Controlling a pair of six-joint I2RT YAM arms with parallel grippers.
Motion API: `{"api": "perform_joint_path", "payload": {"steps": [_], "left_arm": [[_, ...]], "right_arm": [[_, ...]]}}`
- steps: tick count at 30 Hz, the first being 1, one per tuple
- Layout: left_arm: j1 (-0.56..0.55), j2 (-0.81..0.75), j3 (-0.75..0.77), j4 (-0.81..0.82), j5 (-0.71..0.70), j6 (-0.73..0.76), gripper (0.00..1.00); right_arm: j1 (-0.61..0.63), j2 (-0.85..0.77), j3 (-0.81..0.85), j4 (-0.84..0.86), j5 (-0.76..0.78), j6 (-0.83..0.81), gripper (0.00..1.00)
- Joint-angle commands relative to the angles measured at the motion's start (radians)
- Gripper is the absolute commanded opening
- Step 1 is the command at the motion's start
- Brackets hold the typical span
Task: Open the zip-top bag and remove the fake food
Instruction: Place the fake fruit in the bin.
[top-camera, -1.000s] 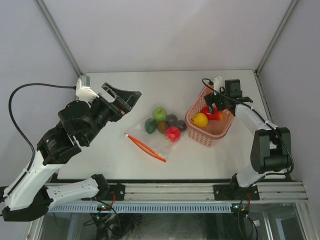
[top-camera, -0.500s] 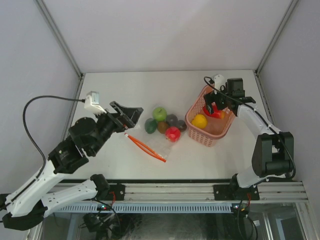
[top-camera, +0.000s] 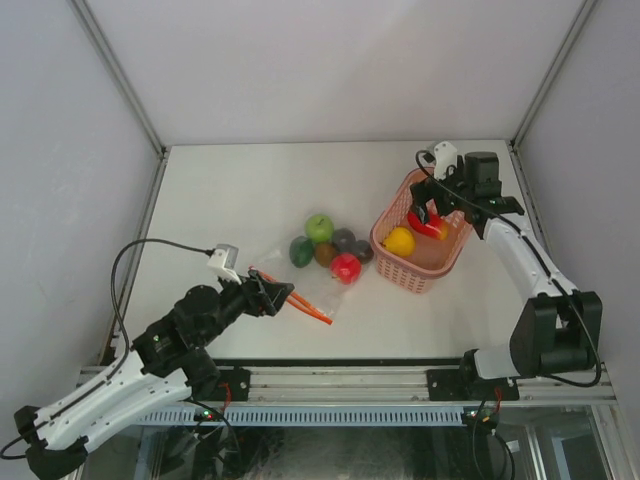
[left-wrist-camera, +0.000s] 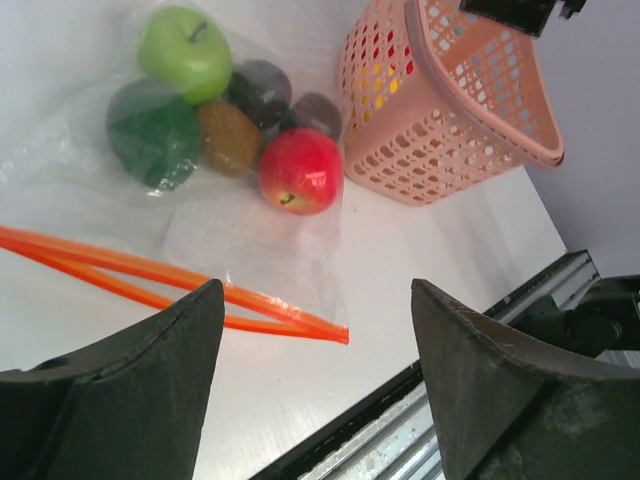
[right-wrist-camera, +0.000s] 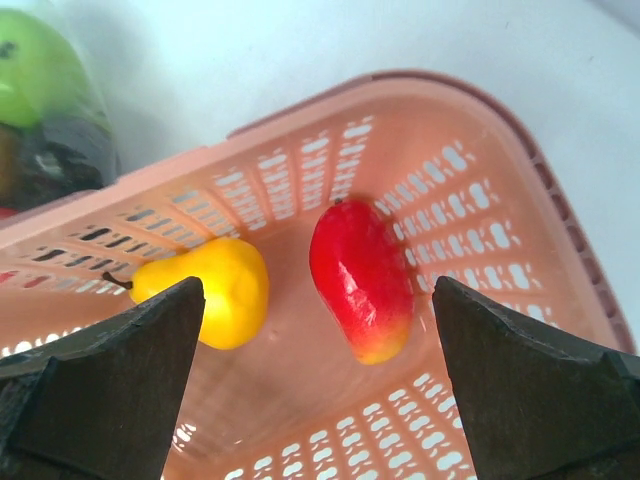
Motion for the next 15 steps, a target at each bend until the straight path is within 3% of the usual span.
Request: {"api": "perform_joint_path", "payload": {"steps": [1, 11, 15], "left_arm": [[0.006, -0.078, -0.091, 0.045, 0.05, -0.075, 0.76], [0.006, -0.057, -0.18, 0.107, 0.036, -0.104, 0.69], [0.006, -0.016, -0.188, 0.151, 0.049, -0.099, 0.68]], "right_arm": [[0.001, -0.107, 0.04, 0.012, -0.047, -0.001, 0.96], [0.028, -0.285, 0.04, 0.033, -0.201, -0.01, 1.0], [0.028, -0.305, 0.096, -0.005, -0.402, -0.014, 1.0]]}}
